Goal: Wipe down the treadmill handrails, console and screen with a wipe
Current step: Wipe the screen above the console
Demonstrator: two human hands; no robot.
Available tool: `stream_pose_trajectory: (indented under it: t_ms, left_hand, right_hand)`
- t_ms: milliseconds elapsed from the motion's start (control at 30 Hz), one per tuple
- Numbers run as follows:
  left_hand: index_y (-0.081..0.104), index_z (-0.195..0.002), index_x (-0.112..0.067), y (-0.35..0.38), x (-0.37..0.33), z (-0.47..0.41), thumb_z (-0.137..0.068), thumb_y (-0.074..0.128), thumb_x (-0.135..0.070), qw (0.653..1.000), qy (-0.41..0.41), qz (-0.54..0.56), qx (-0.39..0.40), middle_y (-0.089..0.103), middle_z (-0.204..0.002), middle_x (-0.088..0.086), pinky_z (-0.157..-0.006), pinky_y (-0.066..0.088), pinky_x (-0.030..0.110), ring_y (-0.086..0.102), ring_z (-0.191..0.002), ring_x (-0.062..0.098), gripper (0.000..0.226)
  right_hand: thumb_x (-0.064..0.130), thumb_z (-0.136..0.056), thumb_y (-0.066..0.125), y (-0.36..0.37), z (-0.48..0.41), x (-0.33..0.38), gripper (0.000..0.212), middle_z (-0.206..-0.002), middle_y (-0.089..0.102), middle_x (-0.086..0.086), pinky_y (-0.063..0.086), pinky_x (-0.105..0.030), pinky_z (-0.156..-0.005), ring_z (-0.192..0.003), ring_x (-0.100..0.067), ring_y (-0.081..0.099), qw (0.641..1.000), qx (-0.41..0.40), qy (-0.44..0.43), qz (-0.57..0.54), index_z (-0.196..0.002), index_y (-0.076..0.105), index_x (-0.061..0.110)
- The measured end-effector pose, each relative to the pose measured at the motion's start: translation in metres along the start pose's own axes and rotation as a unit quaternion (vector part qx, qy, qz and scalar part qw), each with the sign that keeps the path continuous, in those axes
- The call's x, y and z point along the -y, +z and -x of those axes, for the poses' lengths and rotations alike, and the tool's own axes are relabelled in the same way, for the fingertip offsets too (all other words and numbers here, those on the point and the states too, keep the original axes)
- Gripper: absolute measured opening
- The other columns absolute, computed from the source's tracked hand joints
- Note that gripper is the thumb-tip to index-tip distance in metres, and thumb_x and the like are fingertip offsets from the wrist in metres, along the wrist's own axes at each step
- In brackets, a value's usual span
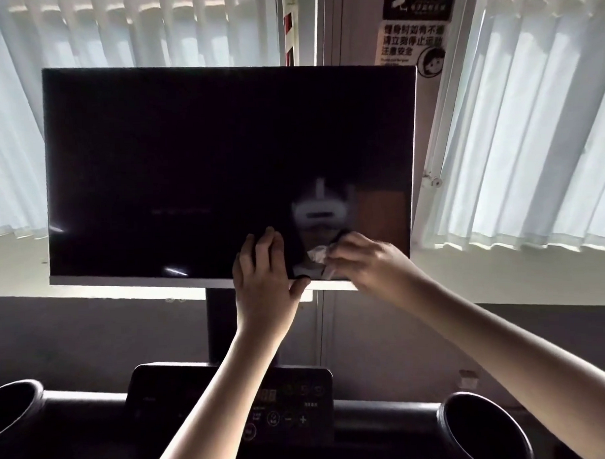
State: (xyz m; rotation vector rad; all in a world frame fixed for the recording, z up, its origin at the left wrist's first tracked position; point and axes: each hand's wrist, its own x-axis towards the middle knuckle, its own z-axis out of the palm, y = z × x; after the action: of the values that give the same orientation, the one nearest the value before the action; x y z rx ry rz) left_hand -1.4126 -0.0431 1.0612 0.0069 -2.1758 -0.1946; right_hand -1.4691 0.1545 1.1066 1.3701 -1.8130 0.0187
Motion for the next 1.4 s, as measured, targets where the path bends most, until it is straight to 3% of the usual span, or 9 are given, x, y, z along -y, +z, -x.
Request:
stream_pose_trajectory:
  t_ms: [167,333,500,700,867,1067,1167,1267,1400]
  left_hand:
    - [0.05,-0.131,0.001,0.001,-0.001,0.0,-0.064,0.083,-0.04,1.0,-0.004,-0.007,0.002,0.047,-0.136,0.013,-0.096,0.043,0.056,0.039,-0.126,0.037,0.085]
    - [0.048,-0.132,0.001,-0.001,-0.001,0.0,-0.07,0.072,-0.045,1.0,0.001,0.008,-0.002,0.038,-0.137,0.009,-0.097,0.042,0.057,0.033,-0.127,0.035,0.081]
    - [0.05,-0.129,0.004,-0.002,-0.007,-0.001,-0.06,0.089,-0.031,1.0,-0.015,0.006,0.004,0.046,-0.135,0.016,-0.094,0.045,0.055,0.042,-0.121,0.039,0.086]
    - [0.046,-0.136,-0.004,0.0,-0.028,-0.004,-0.079,0.067,-0.049,0.998,0.056,0.043,-0.006,0.039,-0.141,0.009,-0.102,0.04,0.048,0.037,-0.126,0.033,0.076]
    - [0.053,-0.131,-0.004,0.007,-0.036,-0.004,-0.058,0.086,-0.042,0.998,0.051,0.026,-0.012,0.052,-0.133,0.009,-0.099,0.043,0.047,0.04,-0.123,0.032,0.088]
    - [0.051,-0.132,-0.006,0.008,-0.035,-0.004,-0.06,0.082,-0.044,0.997,0.056,0.035,-0.032,0.049,-0.135,0.006,-0.098,0.043,0.047,0.039,-0.124,0.031,0.087]
    - [0.056,-0.129,-0.004,0.007,-0.035,-0.004,-0.057,0.086,-0.042,0.997,0.056,0.025,-0.035,0.055,-0.131,0.009,-0.097,0.045,0.047,0.039,-0.122,0.031,0.087]
    - [0.056,-0.129,-0.005,0.008,-0.034,-0.004,-0.058,0.085,-0.043,0.998,0.056,0.022,-0.037,0.055,-0.131,0.008,-0.097,0.044,0.047,0.039,-0.122,0.031,0.086]
    - [0.056,-0.129,-0.005,0.008,-0.034,-0.004,-0.058,0.082,-0.045,0.997,0.058,0.019,-0.041,0.055,-0.131,0.009,-0.097,0.044,0.046,0.039,-0.123,0.031,0.086]
  right_hand:
    - [-0.003,-0.075,0.077,-0.001,-0.003,-0.003,0.026,-0.099,0.069,0.002,0.055,-0.028,-0.068,-0.091,-0.02,0.056,0.98,-0.124,0.156,-0.021,-0.091,0.076,0.017]
    - [0.0,-0.088,0.052,-0.001,0.021,0.012,0.03,-0.101,0.067,0.005,0.056,-0.031,-0.066,-0.091,-0.022,0.062,0.999,0.005,0.013,-0.043,-0.094,0.074,0.02]
    - [-0.004,-0.078,0.073,-0.007,0.015,-0.007,0.026,-0.095,0.068,0.002,0.056,-0.033,-0.064,-0.091,-0.021,0.057,0.977,-0.109,0.179,-0.032,-0.089,0.076,0.019]
    - [-0.001,-0.086,0.065,-0.005,0.03,0.005,0.024,-0.1,0.067,0.005,0.055,-0.033,-0.068,-0.091,-0.022,0.061,0.999,0.015,0.02,-0.048,-0.094,0.073,0.02]
    - [0.008,-0.087,0.066,-0.015,0.012,-0.02,0.013,-0.098,0.067,0.001,0.056,-0.036,-0.066,-0.09,-0.025,0.059,0.976,-0.124,0.176,-0.028,-0.088,0.075,0.017]
    - [0.0,-0.089,0.058,-0.014,0.021,-0.023,0.025,-0.105,0.067,0.002,0.057,-0.034,-0.065,-0.096,-0.022,0.06,1.0,0.005,-0.029,-0.006,-0.104,0.072,0.015]
    - [0.006,-0.088,0.068,-0.021,0.002,-0.048,0.014,-0.101,0.068,-0.002,0.057,-0.038,-0.066,-0.093,-0.025,0.062,0.992,-0.105,0.073,0.013,-0.094,0.075,0.016]
    - [0.001,-0.084,0.071,-0.013,-0.015,-0.05,0.013,-0.098,0.069,-0.004,0.055,-0.041,-0.066,-0.092,-0.028,0.061,0.95,-0.221,0.222,-0.004,-0.091,0.076,0.011]
    - [-0.002,-0.083,0.068,-0.005,-0.008,-0.033,0.019,-0.102,0.07,-0.004,0.056,-0.032,-0.075,-0.098,-0.023,0.059,0.987,-0.137,0.079,0.008,-0.094,0.075,0.011]
